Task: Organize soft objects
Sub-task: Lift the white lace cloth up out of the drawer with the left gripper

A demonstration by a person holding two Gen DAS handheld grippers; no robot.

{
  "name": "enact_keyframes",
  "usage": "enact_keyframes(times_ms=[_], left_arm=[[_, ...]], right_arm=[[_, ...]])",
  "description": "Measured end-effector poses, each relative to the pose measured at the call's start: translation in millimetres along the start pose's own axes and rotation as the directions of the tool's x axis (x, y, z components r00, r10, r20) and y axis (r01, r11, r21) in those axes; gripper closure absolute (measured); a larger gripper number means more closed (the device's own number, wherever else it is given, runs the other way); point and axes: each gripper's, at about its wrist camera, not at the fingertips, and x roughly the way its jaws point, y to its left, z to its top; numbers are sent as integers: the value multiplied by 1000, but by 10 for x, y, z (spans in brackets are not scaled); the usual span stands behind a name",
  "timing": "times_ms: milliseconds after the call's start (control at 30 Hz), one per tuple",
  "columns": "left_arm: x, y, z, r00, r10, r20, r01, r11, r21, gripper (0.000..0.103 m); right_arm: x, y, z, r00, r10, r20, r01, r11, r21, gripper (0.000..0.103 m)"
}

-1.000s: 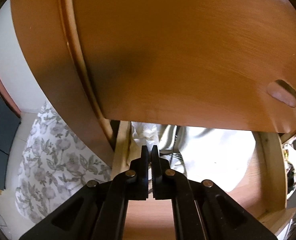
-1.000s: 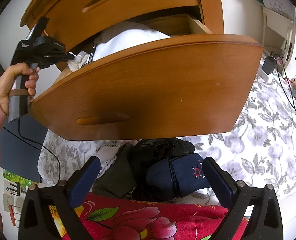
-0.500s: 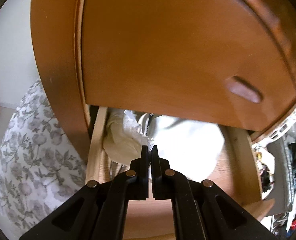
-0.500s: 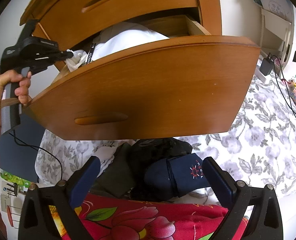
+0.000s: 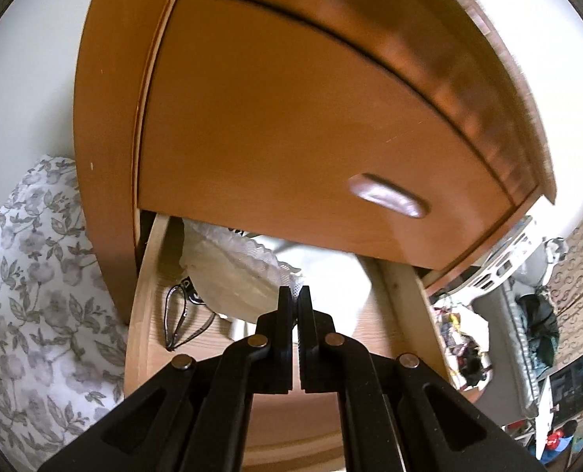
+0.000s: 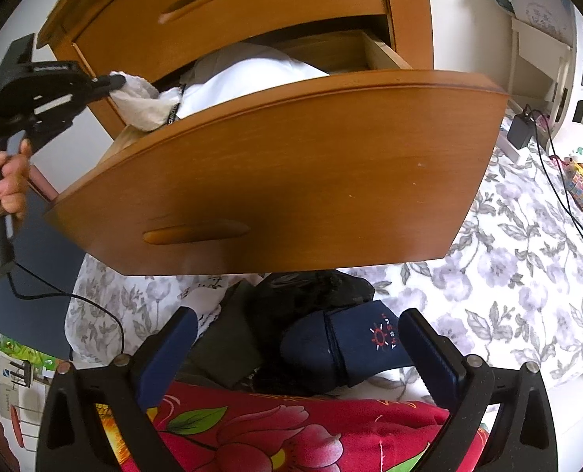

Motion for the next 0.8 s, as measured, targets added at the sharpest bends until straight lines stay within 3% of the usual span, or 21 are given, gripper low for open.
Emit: enact_keyframes(times_ms=[467, 800], left_arm=[[-712, -53, 15, 989, -97, 111, 100, 995, -23, 102], [-1121, -171, 24, 978, -115, 175, 114, 993, 12, 102]], right_arm=[[-13, -6, -5, 1000, -18, 5, 18, 1000, 1, 0], [-24, -11, -13, 1000, -28, 8, 28, 1000, 3, 0]])
